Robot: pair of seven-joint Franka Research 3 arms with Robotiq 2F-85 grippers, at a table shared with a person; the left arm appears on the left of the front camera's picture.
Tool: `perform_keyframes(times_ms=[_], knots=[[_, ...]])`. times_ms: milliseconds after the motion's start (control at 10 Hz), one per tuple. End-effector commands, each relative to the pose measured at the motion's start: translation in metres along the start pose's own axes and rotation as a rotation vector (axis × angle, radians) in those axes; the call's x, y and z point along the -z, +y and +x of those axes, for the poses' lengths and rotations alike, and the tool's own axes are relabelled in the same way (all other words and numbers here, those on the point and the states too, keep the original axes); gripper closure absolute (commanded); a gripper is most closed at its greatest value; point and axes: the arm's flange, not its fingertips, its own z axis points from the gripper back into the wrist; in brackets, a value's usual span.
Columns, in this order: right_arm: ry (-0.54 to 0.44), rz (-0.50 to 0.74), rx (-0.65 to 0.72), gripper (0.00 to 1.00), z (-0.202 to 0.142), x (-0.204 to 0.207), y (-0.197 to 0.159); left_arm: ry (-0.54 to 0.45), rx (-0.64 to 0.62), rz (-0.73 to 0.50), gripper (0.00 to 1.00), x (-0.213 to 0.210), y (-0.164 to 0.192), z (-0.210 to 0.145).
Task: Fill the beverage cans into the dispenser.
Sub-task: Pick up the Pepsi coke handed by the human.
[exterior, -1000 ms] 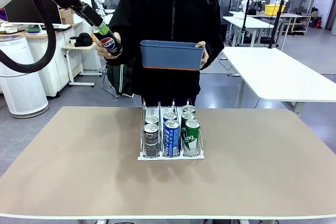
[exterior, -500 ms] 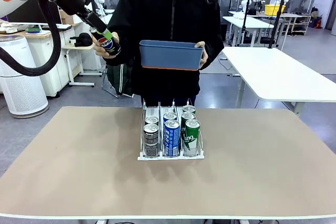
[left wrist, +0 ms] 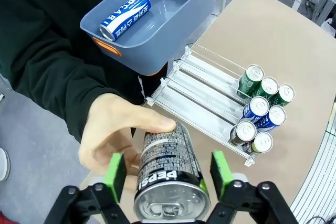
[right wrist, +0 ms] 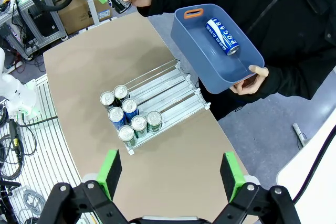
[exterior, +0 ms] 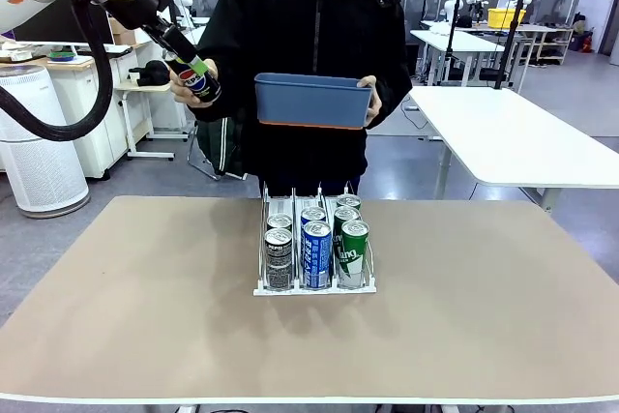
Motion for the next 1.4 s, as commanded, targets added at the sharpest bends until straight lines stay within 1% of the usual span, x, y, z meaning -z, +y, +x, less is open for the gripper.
perform_keyframes(times_ms=[0, 100, 400, 800, 1200, 1300], knots=[[-0.007, 0.003, 0.01, 0.0, 0.0001, -0.0005, 0.0, 0.009, -0.002, 0.0, 0.97, -0.0041, 0.0036, -0.0022], [-0.007, 0.003, 0.01, 0.0, 0.0001, -0.0005, 0.0, 0.012, 0.003, 0.004, 1.0, -0.0047, 0.0041, -0.0024], [-0.007, 0.003, 0.01, 0.0, 0.0001, -0.0005, 0.0, 0.037, 0.006, 0.016, 0.99, -0.0068, 0.0024, -0.0035], [-0.007, 0.003, 0.01, 0.0, 0.0001, -0.0005, 0.0, 0.05, 0.011, 0.024, 1.0, -0.0098, 0.0021, -0.0046], [-0.007, 0.003, 0.01, 0.0, 0.0001, -0.0005, 0.0, 0.091, 0.02, 0.016, 1.0, -0.0114, 0.0013, -0.0043], [-0.007, 0.003, 0.01, 0.0, 0.0001, -0.0005, 0.0, 0.073, -0.031, 0.049, 1.0, -0.0118, 0.0011, -0.0016]])
